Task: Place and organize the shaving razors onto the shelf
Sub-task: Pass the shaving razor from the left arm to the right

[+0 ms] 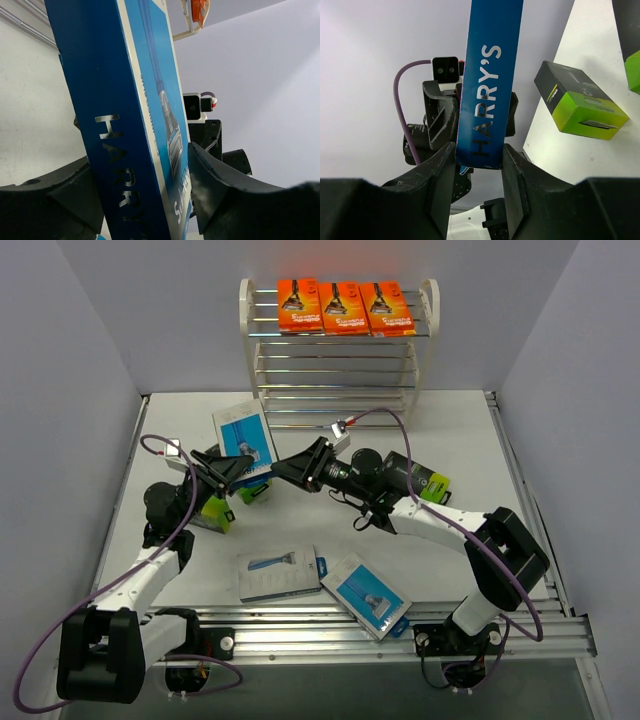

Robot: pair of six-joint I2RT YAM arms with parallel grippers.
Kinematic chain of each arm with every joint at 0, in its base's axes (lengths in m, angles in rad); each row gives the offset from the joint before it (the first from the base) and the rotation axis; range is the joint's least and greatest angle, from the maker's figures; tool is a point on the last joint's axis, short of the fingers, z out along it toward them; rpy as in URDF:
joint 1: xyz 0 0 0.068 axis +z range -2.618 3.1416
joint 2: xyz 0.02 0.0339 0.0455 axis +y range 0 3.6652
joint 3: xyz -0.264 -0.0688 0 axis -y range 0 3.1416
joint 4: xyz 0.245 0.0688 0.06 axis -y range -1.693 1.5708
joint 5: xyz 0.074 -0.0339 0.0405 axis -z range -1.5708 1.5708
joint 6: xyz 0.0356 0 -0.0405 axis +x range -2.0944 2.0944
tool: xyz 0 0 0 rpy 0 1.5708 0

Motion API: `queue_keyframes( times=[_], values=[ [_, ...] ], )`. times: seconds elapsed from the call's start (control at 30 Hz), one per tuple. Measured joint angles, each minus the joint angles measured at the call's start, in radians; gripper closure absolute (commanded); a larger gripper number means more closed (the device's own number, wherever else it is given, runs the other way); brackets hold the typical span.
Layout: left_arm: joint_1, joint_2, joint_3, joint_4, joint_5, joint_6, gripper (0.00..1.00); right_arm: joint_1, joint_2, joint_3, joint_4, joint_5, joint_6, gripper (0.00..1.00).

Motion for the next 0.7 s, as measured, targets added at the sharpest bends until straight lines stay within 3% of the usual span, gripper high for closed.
queue_keyframes(
  times=[0.47,0.7],
  values=[
    [0.076,-0.066,0.058,-0.211,0.065,0.108,0.16,-0.019,0.008,-0.058,0.064,0.008,0.068,1.0],
    [0.135,-0.089,0.115,-0.376,0.086,0.203,0.15,-0.06,0.005,-0.089,0.065,0.027,0.07,1.0]
  ],
)
